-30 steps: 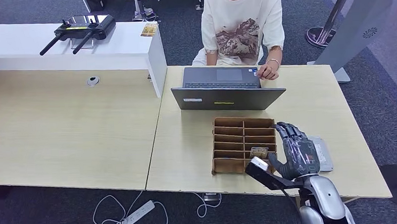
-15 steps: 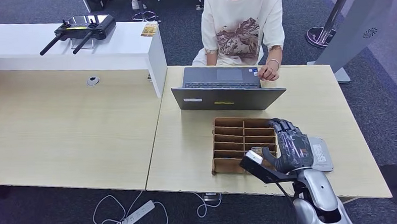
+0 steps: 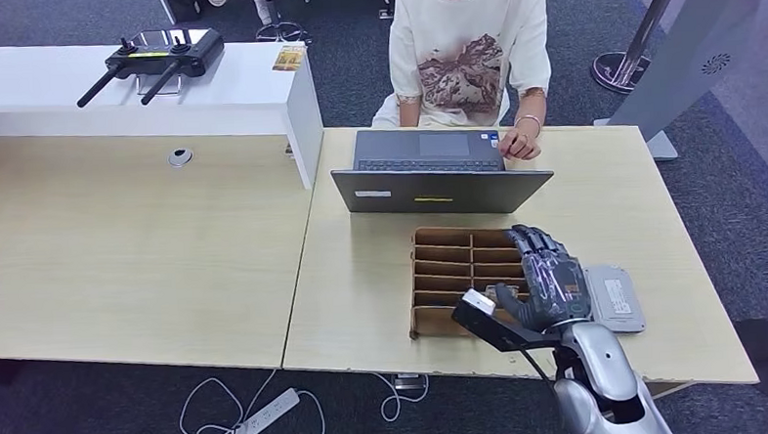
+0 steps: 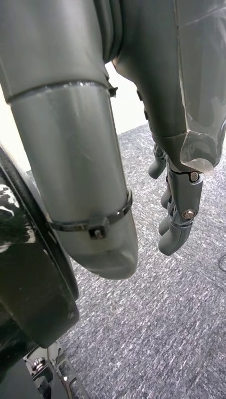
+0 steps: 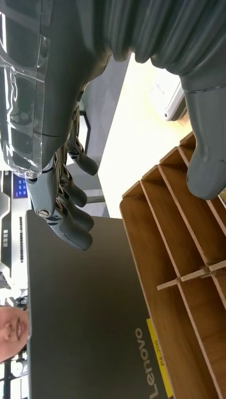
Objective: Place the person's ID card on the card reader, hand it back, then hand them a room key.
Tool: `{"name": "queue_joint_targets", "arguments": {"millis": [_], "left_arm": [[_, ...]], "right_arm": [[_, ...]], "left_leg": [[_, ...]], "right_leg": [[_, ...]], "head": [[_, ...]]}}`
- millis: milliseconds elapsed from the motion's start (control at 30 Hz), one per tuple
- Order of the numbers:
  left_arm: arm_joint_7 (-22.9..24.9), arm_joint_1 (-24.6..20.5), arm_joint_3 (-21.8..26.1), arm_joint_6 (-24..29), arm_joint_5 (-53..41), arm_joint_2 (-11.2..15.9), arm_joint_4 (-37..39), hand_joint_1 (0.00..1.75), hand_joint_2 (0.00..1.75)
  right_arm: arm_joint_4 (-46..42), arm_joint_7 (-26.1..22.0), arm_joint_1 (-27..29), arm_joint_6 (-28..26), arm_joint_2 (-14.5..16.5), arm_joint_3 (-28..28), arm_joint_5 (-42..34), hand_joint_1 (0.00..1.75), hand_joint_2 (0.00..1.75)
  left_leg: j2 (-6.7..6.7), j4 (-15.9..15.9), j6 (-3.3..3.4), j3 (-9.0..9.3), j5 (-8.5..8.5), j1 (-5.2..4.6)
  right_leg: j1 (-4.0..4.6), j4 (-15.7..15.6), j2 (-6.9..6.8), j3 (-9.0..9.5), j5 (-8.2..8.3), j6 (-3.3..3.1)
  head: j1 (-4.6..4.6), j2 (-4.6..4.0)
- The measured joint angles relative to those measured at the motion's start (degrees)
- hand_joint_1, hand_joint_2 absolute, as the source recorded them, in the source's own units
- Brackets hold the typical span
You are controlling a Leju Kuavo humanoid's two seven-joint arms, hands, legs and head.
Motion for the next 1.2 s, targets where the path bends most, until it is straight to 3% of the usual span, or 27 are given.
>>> {"name": "queue_joint_targets", "arguments": {"millis": [867, 1200], "left_arm": [[0.3, -0.1, -1.2, -0.1, 0.0, 0.0, 0.0, 0.00, 0.00], [0.3, -0.1, -1.7, 0.0, -0.1, 0.0, 0.0, 0.00, 0.00]], "right_arm": [[-3.3, 1.1, 3.7, -1.0, 0.0, 0.2, 1.1, 0.74, 1.75], [-3.2, 1.7, 4.2, -1.0, 0.0, 0.2, 2.0, 0.71, 1.75]], "left_leg": [[0.01, 0.0, 0.00, 0.03, 0.00, 0.00], [0.01, 0.0, 0.00, 0.03, 0.00, 0.00]], "right_leg": [[0.00, 0.0, 0.01, 0.00, 0.00, 0.00], [0.00, 0.0, 0.01, 0.00, 0.00, 0.00]], "head": [[0.00, 0.00], [0.00, 0.00]]}}
